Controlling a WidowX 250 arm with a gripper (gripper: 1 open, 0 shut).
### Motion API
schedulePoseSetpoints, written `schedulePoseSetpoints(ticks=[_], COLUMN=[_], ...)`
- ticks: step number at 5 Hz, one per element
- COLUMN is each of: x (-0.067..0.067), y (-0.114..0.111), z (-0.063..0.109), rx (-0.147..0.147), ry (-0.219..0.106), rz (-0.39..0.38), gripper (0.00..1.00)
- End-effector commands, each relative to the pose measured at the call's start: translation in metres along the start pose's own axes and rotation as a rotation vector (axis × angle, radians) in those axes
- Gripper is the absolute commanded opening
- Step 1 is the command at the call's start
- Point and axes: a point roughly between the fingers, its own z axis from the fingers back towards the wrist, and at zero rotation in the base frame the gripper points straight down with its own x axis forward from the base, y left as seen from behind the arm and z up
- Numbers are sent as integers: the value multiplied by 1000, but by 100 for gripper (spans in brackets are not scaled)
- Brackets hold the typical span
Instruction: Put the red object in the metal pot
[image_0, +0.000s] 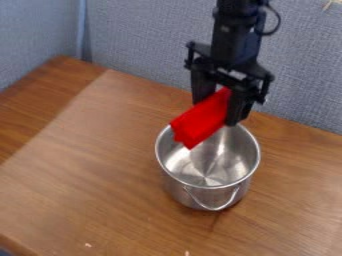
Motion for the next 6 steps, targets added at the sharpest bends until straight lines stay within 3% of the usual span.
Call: schedulePoseSetpoints(ticks=[1,2,3,5,6], x=[-3,-2,-2,-13,-19], y=[-4,-4,-4,11,32], z=[9,1,-1,7,15], rx=[26,33,29,38,42], ry=[-56,-45,-33,27,25], rz=[-16,-16,-12,23,66], gripper=[0,0,100,100,100])
